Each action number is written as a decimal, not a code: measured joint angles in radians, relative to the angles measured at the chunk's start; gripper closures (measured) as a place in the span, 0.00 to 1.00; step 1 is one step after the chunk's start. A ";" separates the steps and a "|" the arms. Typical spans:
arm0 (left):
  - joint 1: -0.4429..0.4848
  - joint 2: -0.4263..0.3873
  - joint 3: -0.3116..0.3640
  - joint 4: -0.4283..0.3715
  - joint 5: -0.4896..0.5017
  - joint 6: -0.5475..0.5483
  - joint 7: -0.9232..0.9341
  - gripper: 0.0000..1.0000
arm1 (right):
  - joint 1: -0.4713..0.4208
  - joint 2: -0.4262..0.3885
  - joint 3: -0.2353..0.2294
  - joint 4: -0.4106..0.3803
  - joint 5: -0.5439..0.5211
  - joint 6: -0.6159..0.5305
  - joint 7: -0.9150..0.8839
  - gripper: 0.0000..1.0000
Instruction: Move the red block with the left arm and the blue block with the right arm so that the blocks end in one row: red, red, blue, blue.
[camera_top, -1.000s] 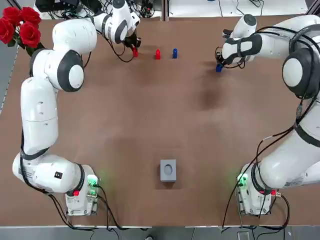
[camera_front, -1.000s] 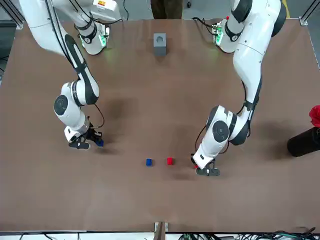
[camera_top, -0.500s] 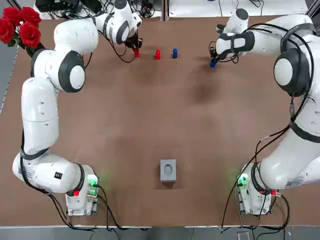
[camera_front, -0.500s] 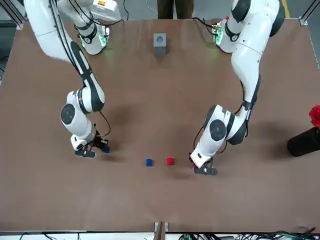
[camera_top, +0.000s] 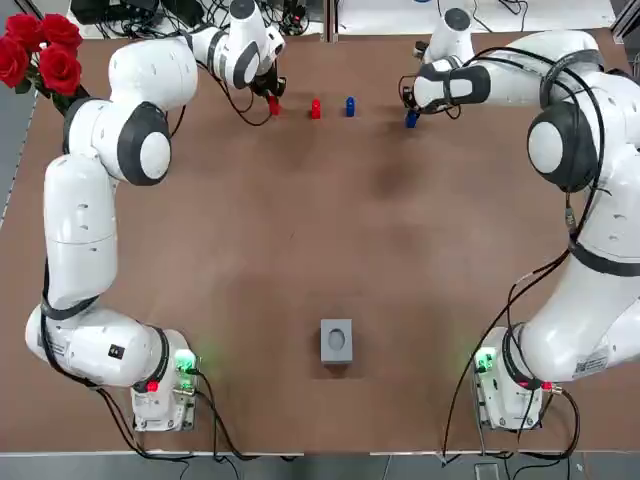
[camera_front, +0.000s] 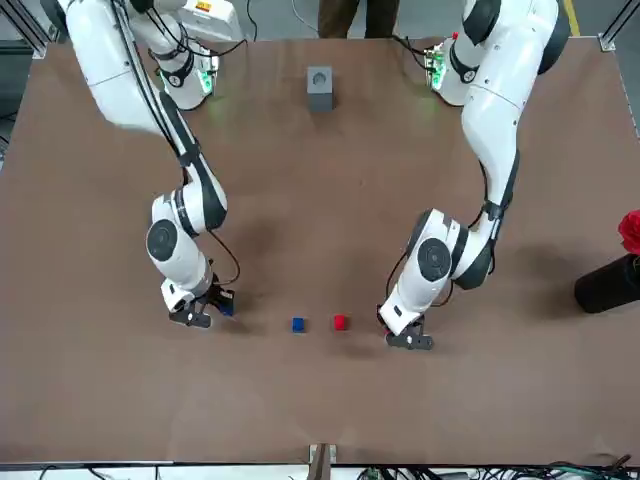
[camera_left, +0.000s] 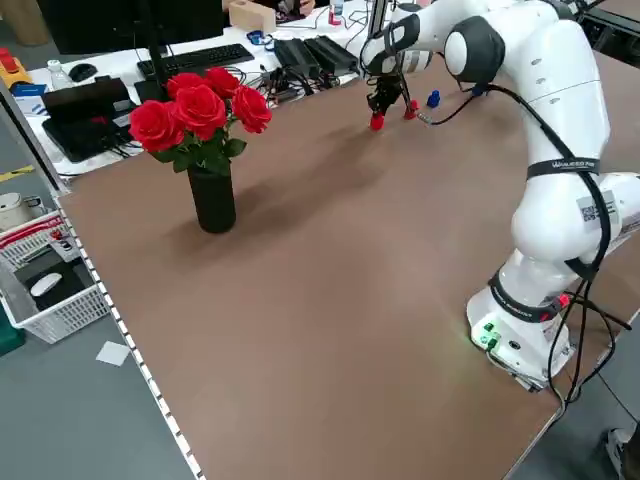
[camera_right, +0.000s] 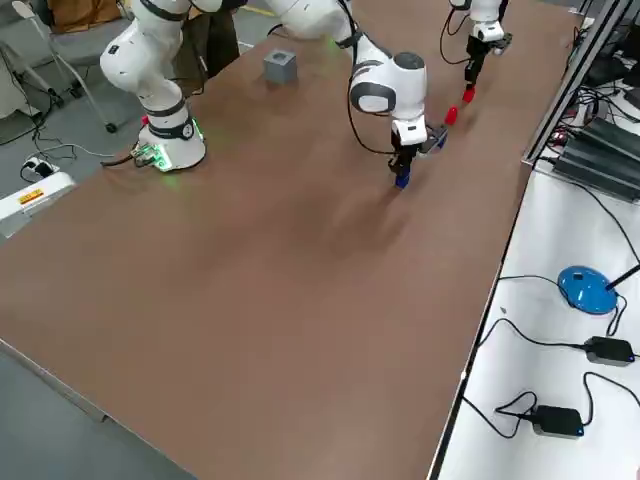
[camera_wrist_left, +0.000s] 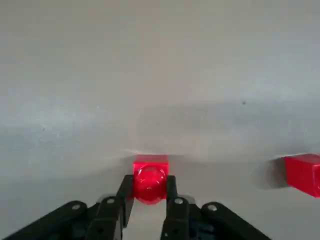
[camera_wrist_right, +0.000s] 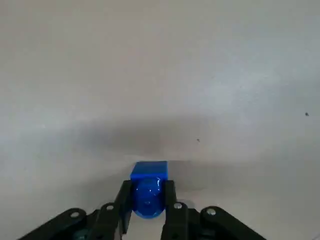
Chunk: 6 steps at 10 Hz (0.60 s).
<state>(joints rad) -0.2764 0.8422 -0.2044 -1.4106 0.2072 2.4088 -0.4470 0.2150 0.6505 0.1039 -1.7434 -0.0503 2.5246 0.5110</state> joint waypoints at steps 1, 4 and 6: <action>-0.005 0.000 0.000 0.001 0.000 0.000 -0.014 0.70 | 0.010 0.020 0.004 0.036 -0.017 -0.018 0.030 0.70; -0.016 0.013 0.001 0.020 0.000 0.000 -0.035 0.70 | 0.030 0.069 0.026 0.121 -0.046 -0.051 0.074 0.70; -0.025 0.022 0.005 0.036 0.000 0.000 -0.059 0.70 | 0.035 0.086 0.037 0.151 -0.092 -0.069 0.110 0.70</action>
<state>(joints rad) -0.3016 0.8641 -0.1994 -1.3750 0.2072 2.4087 -0.5055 0.2497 0.7361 0.1405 -1.5924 -0.1424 2.4561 0.6205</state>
